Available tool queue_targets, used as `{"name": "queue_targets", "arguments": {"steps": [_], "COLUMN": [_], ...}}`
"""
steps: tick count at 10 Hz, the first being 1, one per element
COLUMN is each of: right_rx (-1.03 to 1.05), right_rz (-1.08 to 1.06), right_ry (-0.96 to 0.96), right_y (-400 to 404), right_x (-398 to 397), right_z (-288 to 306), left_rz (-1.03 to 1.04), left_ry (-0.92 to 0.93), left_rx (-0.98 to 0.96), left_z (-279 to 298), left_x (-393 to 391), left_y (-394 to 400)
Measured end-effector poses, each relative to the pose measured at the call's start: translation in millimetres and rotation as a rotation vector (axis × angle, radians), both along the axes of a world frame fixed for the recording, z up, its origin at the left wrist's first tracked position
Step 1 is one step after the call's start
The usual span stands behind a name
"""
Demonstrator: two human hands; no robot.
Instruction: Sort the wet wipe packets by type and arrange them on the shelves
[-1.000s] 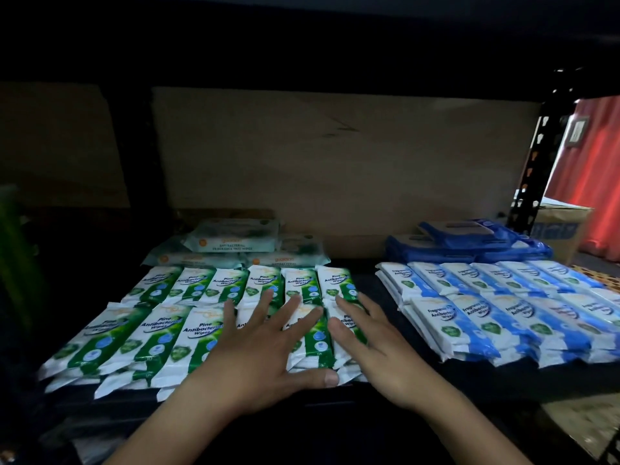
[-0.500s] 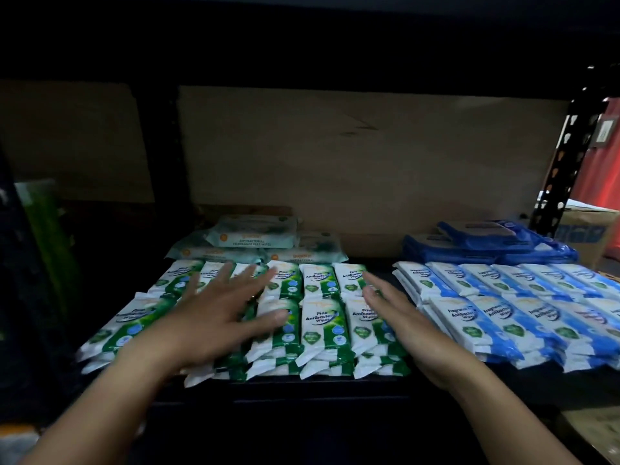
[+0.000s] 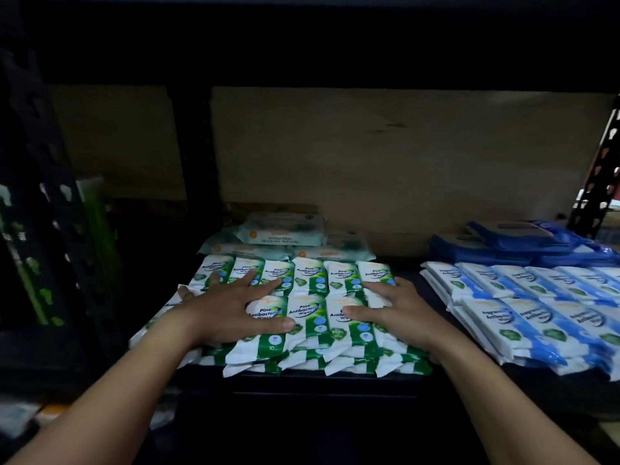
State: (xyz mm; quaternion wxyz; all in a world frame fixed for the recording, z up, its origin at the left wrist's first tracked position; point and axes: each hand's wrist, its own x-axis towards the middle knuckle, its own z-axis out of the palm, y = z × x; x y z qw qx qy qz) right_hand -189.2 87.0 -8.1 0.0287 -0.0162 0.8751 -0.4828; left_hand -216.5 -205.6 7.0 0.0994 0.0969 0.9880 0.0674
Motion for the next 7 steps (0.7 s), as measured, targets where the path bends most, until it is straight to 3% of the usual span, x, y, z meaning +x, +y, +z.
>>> {"name": "queue_targets", "arguments": {"steps": [2,4,5,6,7], "right_rx": [0.010,0.275,0.389,0.220,0.033], "right_rz": [0.040,0.024,-0.085,-0.222,-0.215], "right_ry": [-0.014,0.036,0.308,0.829,1.227], "right_y": [4,6,2,3,15], "right_x": [-3,-2,12,46,116], "right_z": [2,9,31,74,122], "left_rz": [-0.016,-0.079,-0.160,-0.238,-0.331], "left_ry": [-0.004,0.045,0.243,0.694,1.130], "left_rx": [0.012,0.068,0.150,0.367,0.519], "left_z": [2,4,15,39,64], "left_x": [0,-5,-1,12,37], "left_y": [-3,7,10,17,19]}}
